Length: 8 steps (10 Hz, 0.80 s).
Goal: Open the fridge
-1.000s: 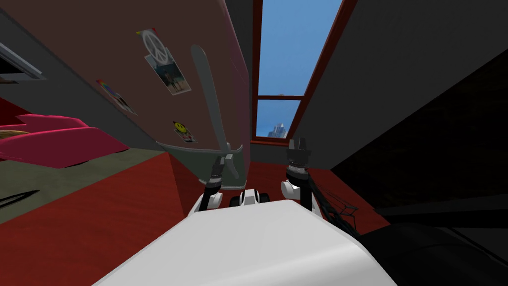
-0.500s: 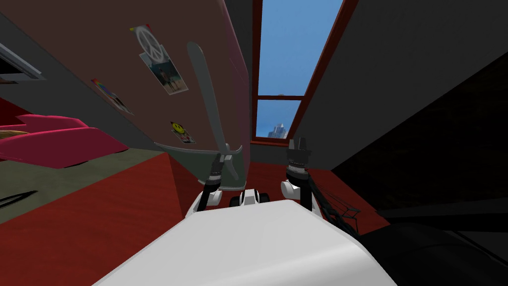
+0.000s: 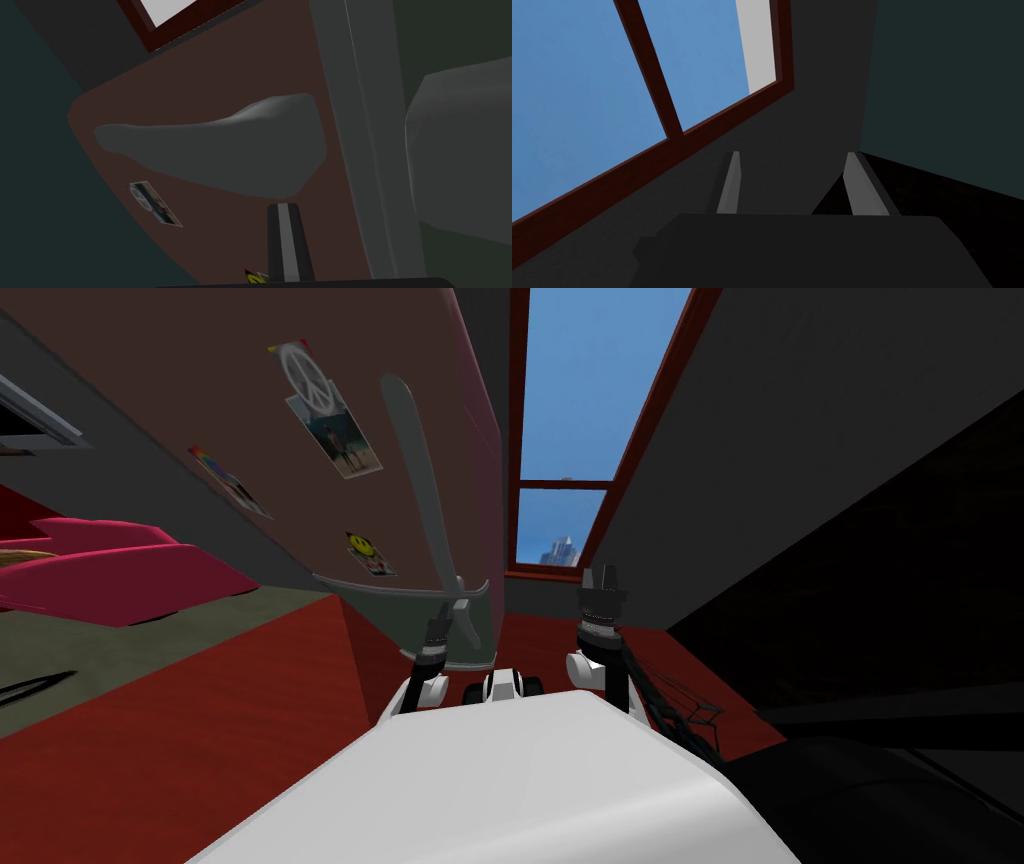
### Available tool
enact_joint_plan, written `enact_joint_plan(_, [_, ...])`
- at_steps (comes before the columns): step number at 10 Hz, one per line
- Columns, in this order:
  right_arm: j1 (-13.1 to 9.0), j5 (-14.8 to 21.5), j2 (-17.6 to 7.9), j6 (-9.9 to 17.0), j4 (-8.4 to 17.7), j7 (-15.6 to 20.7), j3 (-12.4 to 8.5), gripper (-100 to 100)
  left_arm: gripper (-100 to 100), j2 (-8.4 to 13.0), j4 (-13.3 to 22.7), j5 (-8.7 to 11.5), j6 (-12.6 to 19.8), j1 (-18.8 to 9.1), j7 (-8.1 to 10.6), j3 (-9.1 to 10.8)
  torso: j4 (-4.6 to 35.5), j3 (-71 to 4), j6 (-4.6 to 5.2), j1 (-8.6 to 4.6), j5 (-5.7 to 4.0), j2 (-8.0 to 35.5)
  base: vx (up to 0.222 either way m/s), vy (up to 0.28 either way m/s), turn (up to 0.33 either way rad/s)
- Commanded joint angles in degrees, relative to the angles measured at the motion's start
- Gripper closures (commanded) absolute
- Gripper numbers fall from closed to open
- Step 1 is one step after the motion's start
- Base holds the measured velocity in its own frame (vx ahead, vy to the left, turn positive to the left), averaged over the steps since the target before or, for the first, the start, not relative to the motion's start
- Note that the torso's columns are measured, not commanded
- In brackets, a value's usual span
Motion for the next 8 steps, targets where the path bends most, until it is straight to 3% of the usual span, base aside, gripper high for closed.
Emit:
enact_joint_plan(1, [0.0, 0.0, 0.0, 0.0, 0.0, 0.0, 0.0, 0, -100, -0.7, -0.8, 0.9, 1.4, -0.4, 1.14, -0.75, 0.0, -0.1, 0.00, 0.00, 0.01, -0.1, -0.015, 0.006, -0.061])
enact_joint_plan(4, [0.0, 0.0, 0.0, 0.0, 0.0, 0.0, 0.0, 0, -100, -1.1, -2.1, 2.3, 4.0, -1.1, 2.89, -1.84, 0.0, 0.0, 0.01, 0.03, 0.02, 0.0, -0.018, 0.008, -0.044])
enact_joint_plan(5, [0.0, 0.0, 0.0, 0.0, 0.0, 0.0, 0.0, 0, -100, -2.1, -2.5, 2.8, 4.9, -1.4, 3.55, -2.25, 0.0, 0.0, 0.03, 0.01, 0.02, -0.1, -0.018, 0.006, -0.047])
enact_joint_plan(6, [0.0, 0.0, 0.0, 0.0, 0.0, 0.0, 0.0, 0, -100, -1.7, -2.1, 2.4, 4.2, -1.3, 3.06, -1.98, 0.0, 0.0, 0.01, 0.00, 0.01, -0.1, -0.008, 0.002, -0.009])
enact_joint_plan(8, [0.0, 0.0, 0.0, 0.0, 0.0, 0.0, 0.0, 0, -100, -1.7, -4.3, 2.7, 7.0, -1.8, 3.19, -1.87, 0.0, -0.1, 0.00, 0.01, 0.01, -0.1, 0.028, -0.005, 0.004])
